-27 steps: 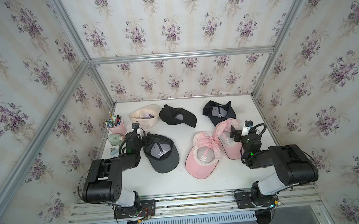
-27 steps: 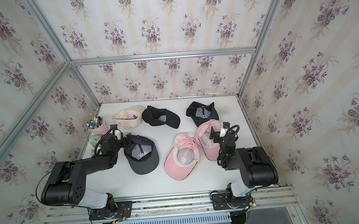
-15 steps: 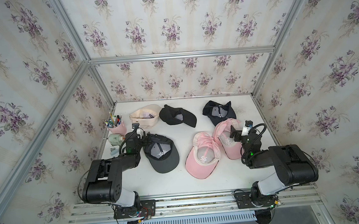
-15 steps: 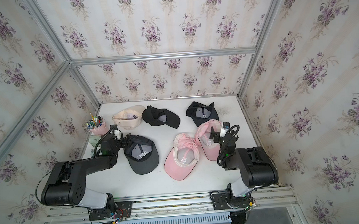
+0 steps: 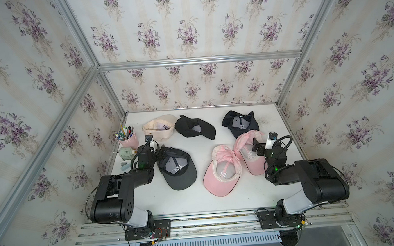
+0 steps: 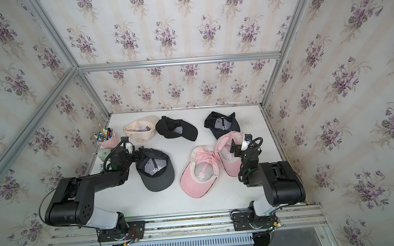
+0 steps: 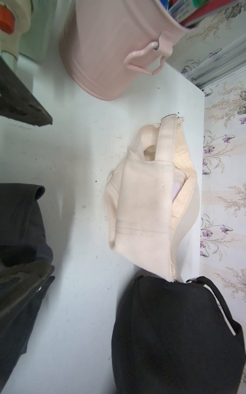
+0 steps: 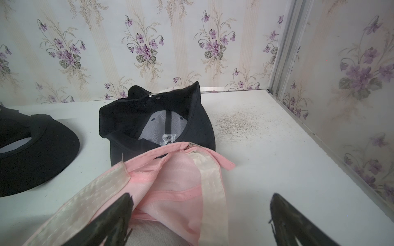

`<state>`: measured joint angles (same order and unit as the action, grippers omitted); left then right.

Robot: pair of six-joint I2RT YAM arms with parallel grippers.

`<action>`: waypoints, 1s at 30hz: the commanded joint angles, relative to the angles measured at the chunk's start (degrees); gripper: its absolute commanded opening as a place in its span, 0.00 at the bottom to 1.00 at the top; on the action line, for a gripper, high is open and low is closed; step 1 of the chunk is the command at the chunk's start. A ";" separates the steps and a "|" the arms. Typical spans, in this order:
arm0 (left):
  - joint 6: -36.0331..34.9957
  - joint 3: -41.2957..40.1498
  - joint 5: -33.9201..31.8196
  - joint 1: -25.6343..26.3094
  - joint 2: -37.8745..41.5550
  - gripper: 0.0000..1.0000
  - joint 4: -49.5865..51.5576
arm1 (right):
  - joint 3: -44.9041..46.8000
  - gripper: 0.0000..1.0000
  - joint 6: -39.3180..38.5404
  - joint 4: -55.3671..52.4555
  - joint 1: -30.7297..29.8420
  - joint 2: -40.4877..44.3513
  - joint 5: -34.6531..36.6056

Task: Open the adjustable buckle of the baseball cap
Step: Pick up the baseball cap from the center of the board.

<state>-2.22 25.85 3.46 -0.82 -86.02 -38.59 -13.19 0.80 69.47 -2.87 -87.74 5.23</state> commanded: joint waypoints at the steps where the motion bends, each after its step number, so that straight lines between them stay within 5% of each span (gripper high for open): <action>1: -0.57 2.02 0.19 0.03 2.91 1.00 3.33 | -0.12 1.00 3.76 -1.58 -0.02 3.17 8.47; 3: 0.06 6.34 -1.13 -0.01 6.94 1.00 13.37 | -1.12 1.00 2.38 -4.27 -0.52 5.38 7.89; 9: -2.62 15.33 3.10 0.39 16.75 1.00 32.37 | -12.92 0.99 6.38 -34.36 -0.82 14.86 7.00; 13: -3.07 21.70 9.80 2.01 21.03 1.00 42.59 | -18.99 0.96 6.81 -46.72 -0.82 19.77 -0.27; 21: -11.59 34.20 12.70 19.88 19.26 0.99 56.07 | -34.78 0.91 5.91 -70.63 -0.76 20.68 -12.61; 30: -24.21 45.17 12.04 38.48 -0.79 0.92 60.17 | -40.79 0.91 5.53 -79.46 -0.82 20.96 -20.78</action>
<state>-19.84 69.12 16.40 35.38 -82.28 18.94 -52.97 6.46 -5.45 -3.62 -66.89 -11.62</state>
